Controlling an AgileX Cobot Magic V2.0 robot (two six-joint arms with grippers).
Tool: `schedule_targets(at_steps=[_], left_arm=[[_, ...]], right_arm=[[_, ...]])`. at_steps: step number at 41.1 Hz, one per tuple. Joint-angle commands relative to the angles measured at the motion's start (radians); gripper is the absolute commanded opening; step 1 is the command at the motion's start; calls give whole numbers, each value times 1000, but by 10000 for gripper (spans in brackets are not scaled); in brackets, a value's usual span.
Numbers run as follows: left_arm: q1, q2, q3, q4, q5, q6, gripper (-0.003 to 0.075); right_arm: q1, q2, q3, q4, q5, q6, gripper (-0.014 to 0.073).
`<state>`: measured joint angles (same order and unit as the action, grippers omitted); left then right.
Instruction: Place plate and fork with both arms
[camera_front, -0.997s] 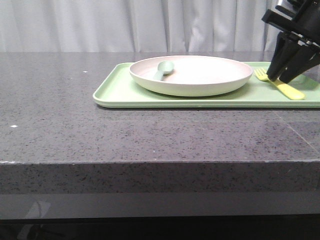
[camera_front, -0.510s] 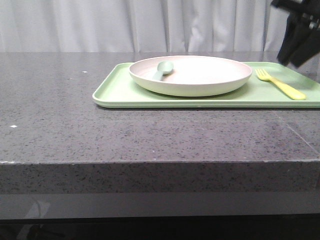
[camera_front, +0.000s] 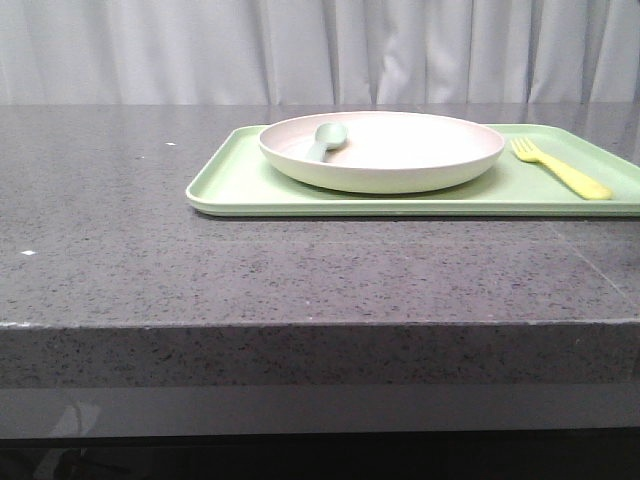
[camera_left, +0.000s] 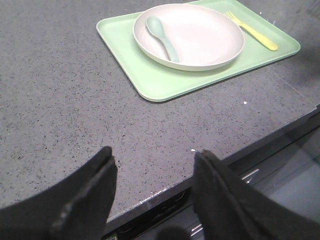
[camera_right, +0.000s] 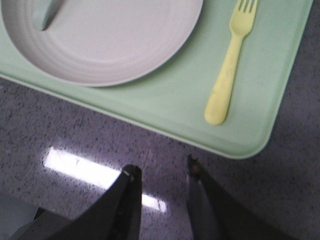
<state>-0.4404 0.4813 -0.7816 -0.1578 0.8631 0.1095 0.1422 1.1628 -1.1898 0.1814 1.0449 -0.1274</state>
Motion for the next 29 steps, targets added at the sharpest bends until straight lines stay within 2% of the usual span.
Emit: schedule_targets(at_steps=[1, 17, 29], left_arm=[[-6, 5, -22, -13, -67, 3, 356], [-6, 5, -22, -13, -68, 3, 356], [-6, 5, -22, -17, -68, 3, 356]], right_arm=[[2, -144, 48, -24, -49, 30, 259], [2, -595, 299, -38, -49, 88, 259], [2, -687, 331, -56, 25, 103, 259]])
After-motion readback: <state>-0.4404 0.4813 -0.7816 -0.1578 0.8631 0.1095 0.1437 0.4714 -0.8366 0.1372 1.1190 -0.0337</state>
